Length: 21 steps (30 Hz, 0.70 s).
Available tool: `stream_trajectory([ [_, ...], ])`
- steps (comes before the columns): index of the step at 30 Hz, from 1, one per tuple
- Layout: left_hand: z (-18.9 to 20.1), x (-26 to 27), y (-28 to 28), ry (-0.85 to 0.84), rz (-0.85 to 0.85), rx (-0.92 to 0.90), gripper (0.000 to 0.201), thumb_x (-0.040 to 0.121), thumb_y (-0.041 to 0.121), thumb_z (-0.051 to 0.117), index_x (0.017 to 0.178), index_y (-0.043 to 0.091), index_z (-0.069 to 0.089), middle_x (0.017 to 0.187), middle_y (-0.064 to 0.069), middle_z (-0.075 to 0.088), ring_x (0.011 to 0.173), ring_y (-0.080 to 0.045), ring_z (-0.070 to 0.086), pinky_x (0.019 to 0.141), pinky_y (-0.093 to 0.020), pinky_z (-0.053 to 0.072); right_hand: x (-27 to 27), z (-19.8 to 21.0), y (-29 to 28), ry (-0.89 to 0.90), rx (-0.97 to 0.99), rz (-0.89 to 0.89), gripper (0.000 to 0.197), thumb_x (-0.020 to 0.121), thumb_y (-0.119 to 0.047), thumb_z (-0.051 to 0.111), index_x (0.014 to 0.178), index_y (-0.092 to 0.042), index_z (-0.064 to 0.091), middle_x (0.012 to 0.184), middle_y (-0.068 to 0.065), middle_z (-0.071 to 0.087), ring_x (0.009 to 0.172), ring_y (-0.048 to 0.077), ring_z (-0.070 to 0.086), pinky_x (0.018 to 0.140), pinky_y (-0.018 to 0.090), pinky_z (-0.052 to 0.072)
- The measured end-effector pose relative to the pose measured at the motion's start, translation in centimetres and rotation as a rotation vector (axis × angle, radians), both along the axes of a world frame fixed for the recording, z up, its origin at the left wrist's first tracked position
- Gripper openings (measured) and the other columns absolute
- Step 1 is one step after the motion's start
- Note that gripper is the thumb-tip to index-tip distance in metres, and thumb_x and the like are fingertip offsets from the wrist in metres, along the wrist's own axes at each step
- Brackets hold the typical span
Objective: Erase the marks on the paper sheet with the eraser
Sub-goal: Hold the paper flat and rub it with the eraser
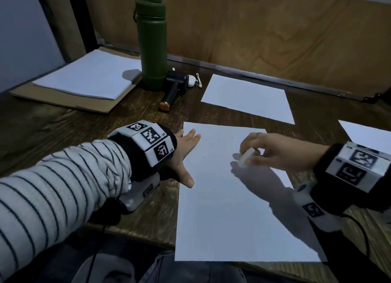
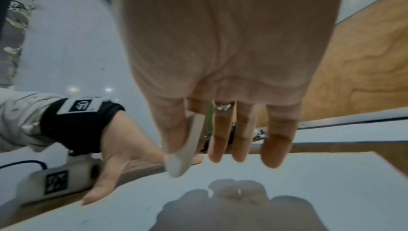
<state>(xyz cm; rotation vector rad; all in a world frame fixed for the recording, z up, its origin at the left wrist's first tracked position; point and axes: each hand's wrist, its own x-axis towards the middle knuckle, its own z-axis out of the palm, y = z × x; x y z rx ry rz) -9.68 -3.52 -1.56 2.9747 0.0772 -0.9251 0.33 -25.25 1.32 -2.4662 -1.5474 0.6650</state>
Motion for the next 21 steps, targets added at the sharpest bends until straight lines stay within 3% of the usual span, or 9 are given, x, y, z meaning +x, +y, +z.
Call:
stream_trajectory([
  [2,0.7,-0.1,-0.4,0.016,-0.017,-0.011,0.118,0.073,0.057,0.067,0.148,0.021,-0.017,0.157,0.0,-0.023,0.145,-0.027,-0.015,0.116,-0.049,0.0,0.3,-0.3,-0.6,-0.004,-0.002,-0.036,0.019,0.093,-0.027,0.053,0.103,-0.014,0.063,0.105,-0.014,0.053,0.091,-0.014,0.049,0.072,-0.003,0.034],
  [4,1.2,0.1,-0.6,0.026,-0.026,-0.026,0.11,0.078,0.053,0.064,0.149,0.024,-0.015,0.157,0.001,-0.021,0.146,-0.025,-0.014,0.117,-0.047,0.001,-0.2,-0.9,-1.0,0.006,-0.042,-0.05,0.01,0.094,-0.023,0.053,0.097,-0.022,0.062,0.101,-0.02,0.053,0.089,-0.018,0.049,0.072,-0.005,0.034],
  [6,1.3,0.2,-0.6,0.026,-0.01,-0.049,0.104,0.082,0.049,0.062,0.149,0.024,-0.014,0.158,0.001,-0.019,0.146,-0.022,-0.012,0.117,-0.042,0.004,-0.9,-1.5,-1.2,-0.034,-0.073,-0.039,0.022,0.093,-0.02,0.049,0.076,-0.033,0.05,0.088,-0.021,0.05,0.081,-0.005,0.051,0.07,0.004,0.037],
  [8,1.1,0.4,-0.6,0.029,0.013,-0.054,0.105,0.082,0.049,0.062,0.149,0.022,-0.014,0.158,0.001,-0.019,0.147,-0.02,-0.01,0.119,-0.04,0.006,-1.5,-1.5,-1.1,-0.059,-0.069,-0.046,0.025,0.091,-0.017,0.046,0.069,-0.029,0.046,0.083,-0.014,0.052,0.076,0.008,0.048,0.067,0.013,0.038],
  [11,1.0,0.5,-1.2,0.014,0.016,-0.037,0.112,0.077,0.053,0.066,0.15,0.015,-0.012,0.159,-0.002,-0.015,0.147,-0.021,-0.005,0.118,-0.039,0.01,-1.9,-0.6,-0.3,-0.091,-0.057,-0.067,0.014,0.09,-0.022,0.051,0.093,-0.019,0.065,0.099,-0.007,0.061,0.086,0.009,0.055,0.077,0.02,0.047],
  [13,0.9,0.7,-1.5,-0.052,0.026,-0.058,0.109,0.074,0.051,0.07,0.15,0.013,0.003,0.159,-0.005,0.001,0.146,-0.023,0.012,0.117,-0.039,0.019,-1.5,-0.3,1.1,-0.147,0.003,-0.041,0.02,0.09,-0.024,0.055,0.101,-0.014,0.069,0.092,-0.006,0.062,0.083,0.005,0.055,0.076,0.011,0.042],
  [15,0.7,1.0,-1.4,-0.132,0.06,-0.097,0.102,0.07,0.051,0.074,0.147,0.012,0.018,0.153,-0.004,0.021,0.138,-0.023,0.029,0.112,-0.039,0.03,-1.0,0.0,3.2,-0.179,0.085,-0.02,0.023,0.089,-0.023,0.057,0.098,-0.006,0.069,0.083,-0.006,0.064,0.076,0.007,0.056,0.07,0.01,0.041],
  [18,0.1,1.0,-1.1,-0.173,0.075,-0.088,0.103,0.067,0.056,0.074,0.144,0.011,0.022,0.147,-0.003,0.028,0.134,-0.024,0.034,0.109,-0.042,0.034,0.0,-0.1,6.7,-0.217,0.131,-0.037,0.03,0.087,-0.025,0.058,0.085,0.005,0.061,0.09,0.016,0.067,0.078,0.029,0.053,0.069,0.029,0.044],
  [21,-0.4,0.9,-1.0,-0.149,0.052,-0.048,0.114,0.07,0.059,0.07,0.15,0.01,0.004,0.158,-0.005,0.008,0.145,-0.024,0.014,0.116,-0.039,0.022,0.0,-0.7,9.5,-0.257,0.078,-0.155,0.033,0.085,-0.028,0.058,0.058,-0.011,0.05,0.081,0.012,0.058,0.078,0.026,0.049,0.067,0.031,0.041],
])
